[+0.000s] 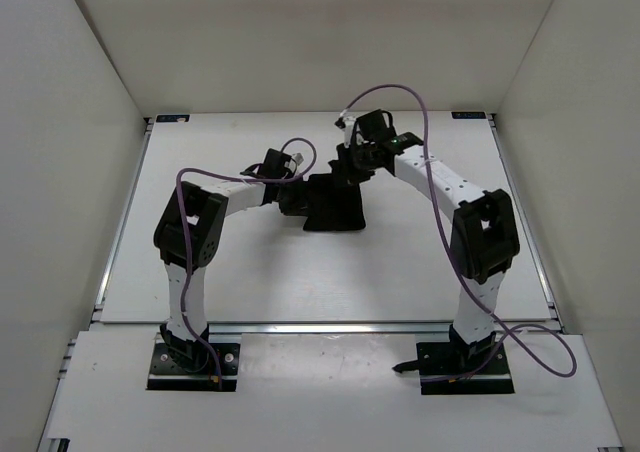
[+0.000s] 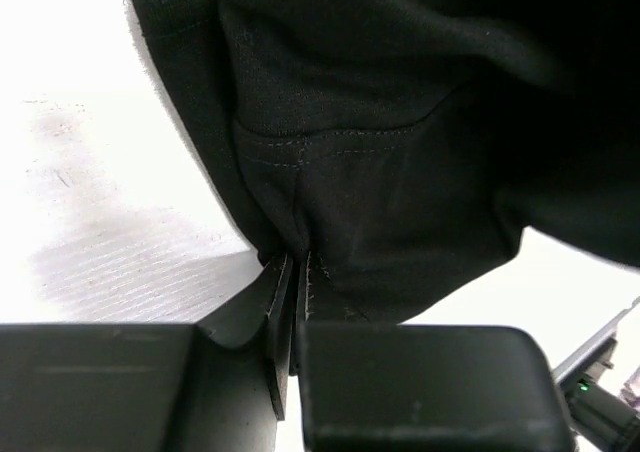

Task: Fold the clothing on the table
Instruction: Fold the skirt

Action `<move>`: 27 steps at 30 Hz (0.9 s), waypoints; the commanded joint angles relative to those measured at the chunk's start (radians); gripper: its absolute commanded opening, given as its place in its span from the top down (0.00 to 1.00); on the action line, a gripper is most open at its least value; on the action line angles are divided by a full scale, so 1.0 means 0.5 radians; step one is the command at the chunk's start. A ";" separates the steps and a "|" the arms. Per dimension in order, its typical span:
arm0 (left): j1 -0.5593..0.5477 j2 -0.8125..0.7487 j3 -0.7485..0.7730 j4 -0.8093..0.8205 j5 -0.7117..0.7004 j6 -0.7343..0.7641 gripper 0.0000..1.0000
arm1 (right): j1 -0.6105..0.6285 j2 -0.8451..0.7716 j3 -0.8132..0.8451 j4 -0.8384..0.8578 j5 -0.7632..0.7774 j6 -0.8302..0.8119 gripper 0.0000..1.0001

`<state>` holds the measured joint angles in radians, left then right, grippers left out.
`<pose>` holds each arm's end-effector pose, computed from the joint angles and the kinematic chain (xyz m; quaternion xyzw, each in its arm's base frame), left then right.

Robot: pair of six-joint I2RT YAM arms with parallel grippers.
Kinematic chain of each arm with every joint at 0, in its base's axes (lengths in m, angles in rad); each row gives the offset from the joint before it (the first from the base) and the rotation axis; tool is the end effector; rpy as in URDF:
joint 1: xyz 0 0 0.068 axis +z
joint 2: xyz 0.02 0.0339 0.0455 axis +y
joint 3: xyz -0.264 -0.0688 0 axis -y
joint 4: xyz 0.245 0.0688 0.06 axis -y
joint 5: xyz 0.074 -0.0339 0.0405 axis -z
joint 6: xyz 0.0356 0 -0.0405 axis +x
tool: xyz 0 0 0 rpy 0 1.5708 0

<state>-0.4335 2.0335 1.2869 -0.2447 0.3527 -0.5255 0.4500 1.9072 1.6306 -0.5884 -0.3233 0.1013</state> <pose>0.3735 -0.1864 0.1375 0.0067 0.9448 -0.2789 0.1720 0.3815 0.1968 0.2715 -0.2154 0.9025 0.2382 0.2871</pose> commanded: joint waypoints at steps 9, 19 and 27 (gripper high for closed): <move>0.051 0.041 -0.116 0.109 0.190 -0.081 0.94 | 0.220 0.232 0.101 0.134 -0.255 0.217 1.00; 0.152 -0.002 -0.104 0.094 0.270 -0.057 0.93 | 0.143 0.138 0.163 0.309 -0.473 0.460 0.44; 0.281 -0.158 -0.074 0.020 0.298 -0.035 0.91 | -0.148 -0.372 -0.386 0.643 -0.283 0.558 0.82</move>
<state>-0.3290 2.0377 1.2442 -0.1993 0.5022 -0.5655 0.4301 1.8305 1.5349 -0.3767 -0.5083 0.3492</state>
